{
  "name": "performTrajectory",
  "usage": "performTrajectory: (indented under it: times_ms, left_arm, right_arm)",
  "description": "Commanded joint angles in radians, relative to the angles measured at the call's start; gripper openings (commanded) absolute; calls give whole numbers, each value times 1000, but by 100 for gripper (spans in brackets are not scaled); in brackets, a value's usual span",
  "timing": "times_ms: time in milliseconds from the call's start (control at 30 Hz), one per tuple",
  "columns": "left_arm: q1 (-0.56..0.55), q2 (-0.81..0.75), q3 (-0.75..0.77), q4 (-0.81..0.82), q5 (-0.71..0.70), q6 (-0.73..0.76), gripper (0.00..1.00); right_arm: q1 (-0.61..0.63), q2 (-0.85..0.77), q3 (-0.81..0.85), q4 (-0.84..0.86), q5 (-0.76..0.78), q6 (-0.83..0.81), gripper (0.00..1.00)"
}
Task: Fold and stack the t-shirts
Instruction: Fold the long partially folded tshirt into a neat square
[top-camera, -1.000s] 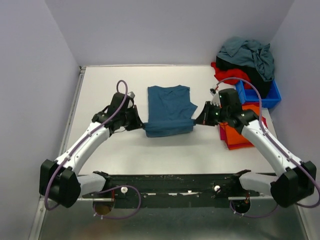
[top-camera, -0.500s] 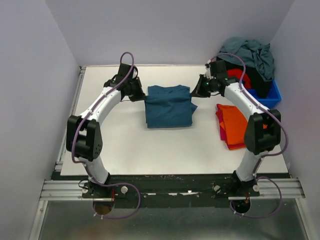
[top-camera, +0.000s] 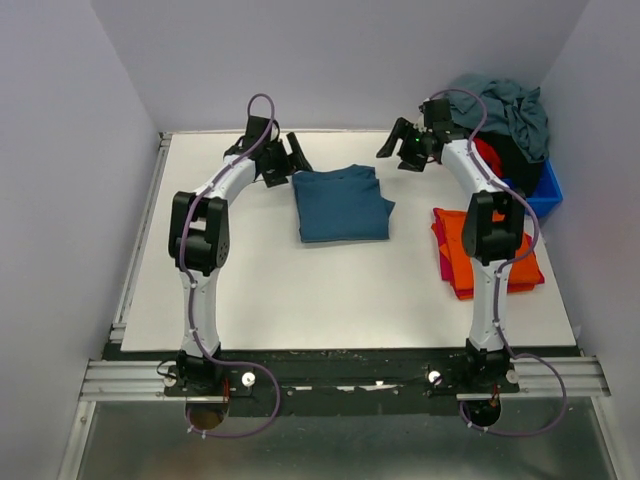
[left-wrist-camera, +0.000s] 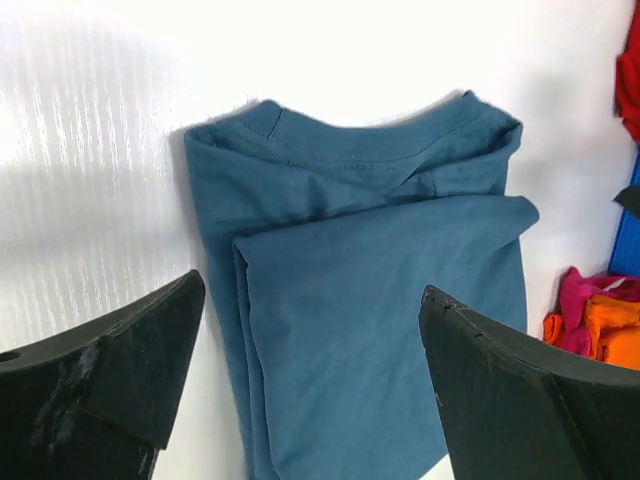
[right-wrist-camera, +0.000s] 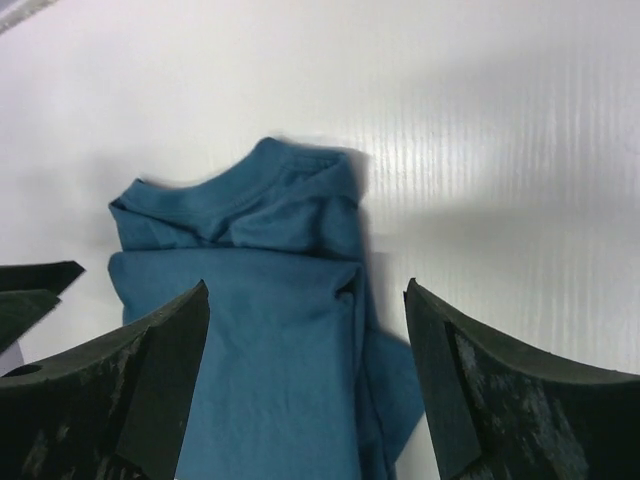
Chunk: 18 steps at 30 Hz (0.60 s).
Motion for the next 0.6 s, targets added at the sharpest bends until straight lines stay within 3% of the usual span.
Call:
performTrajectory:
  times_ms: [0, 200, 433, 567]
  left_arm:
    - [6, -63, -44, 113, 32, 23, 99]
    - [4, -174, -300, 249, 33, -3, 94]
    - [-17, -172, -388, 275, 47, -15, 80]
    - [-22, -128, -374, 282, 81, -27, 72]
  right_arm:
    - [1, -98, -128, 85, 13, -64, 83]
    - [1, -128, -274, 125, -19, -98, 72]
    - [8, -132, -392, 163, -76, -87, 70]
    - [11, -114, -429, 174, -106, -84, 64]
